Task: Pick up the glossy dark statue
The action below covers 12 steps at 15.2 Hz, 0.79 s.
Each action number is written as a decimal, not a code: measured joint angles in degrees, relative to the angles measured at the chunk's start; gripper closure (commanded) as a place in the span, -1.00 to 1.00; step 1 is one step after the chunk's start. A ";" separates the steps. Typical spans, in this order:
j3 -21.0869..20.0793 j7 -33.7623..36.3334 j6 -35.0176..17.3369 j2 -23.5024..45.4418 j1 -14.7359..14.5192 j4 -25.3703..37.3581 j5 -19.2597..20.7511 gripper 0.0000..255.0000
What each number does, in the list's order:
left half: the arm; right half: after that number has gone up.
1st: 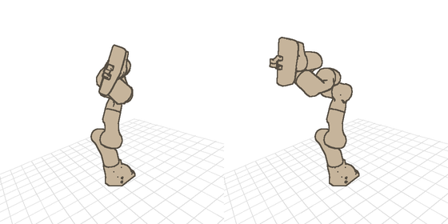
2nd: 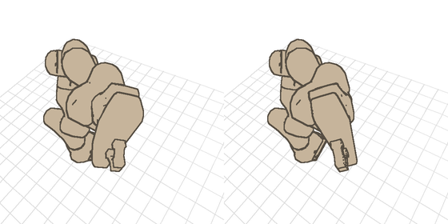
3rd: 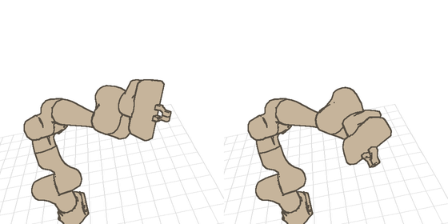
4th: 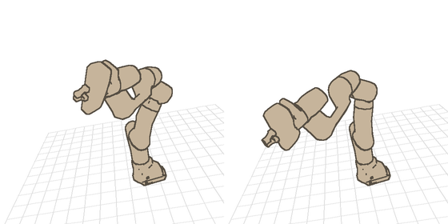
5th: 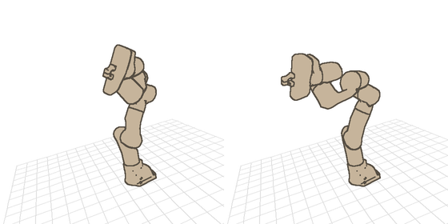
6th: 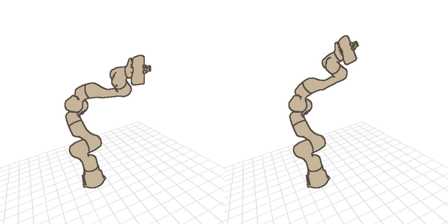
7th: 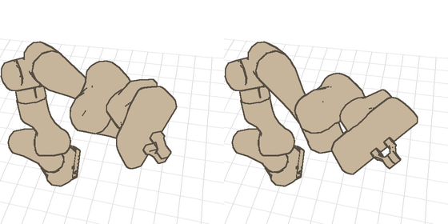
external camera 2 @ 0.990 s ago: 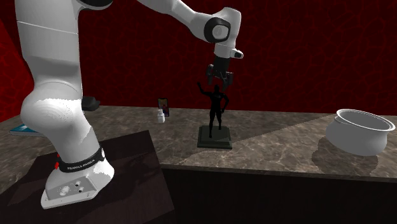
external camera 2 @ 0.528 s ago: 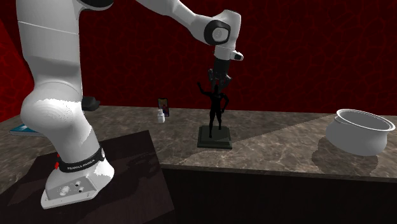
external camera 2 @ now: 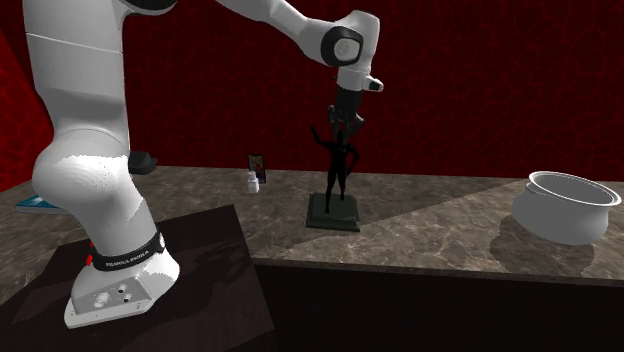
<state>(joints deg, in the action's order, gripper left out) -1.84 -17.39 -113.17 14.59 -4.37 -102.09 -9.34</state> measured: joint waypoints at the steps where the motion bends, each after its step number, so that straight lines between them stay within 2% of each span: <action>1: 0.01 0.11 0.69 -0.22 0.01 0.48 0.04 1.00; 12: 0.03 1.34 8.27 -1.66 0.03 6.68 0.40 1.00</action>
<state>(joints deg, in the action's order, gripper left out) -1.82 -16.05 -104.91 12.93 -4.34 -95.41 -8.94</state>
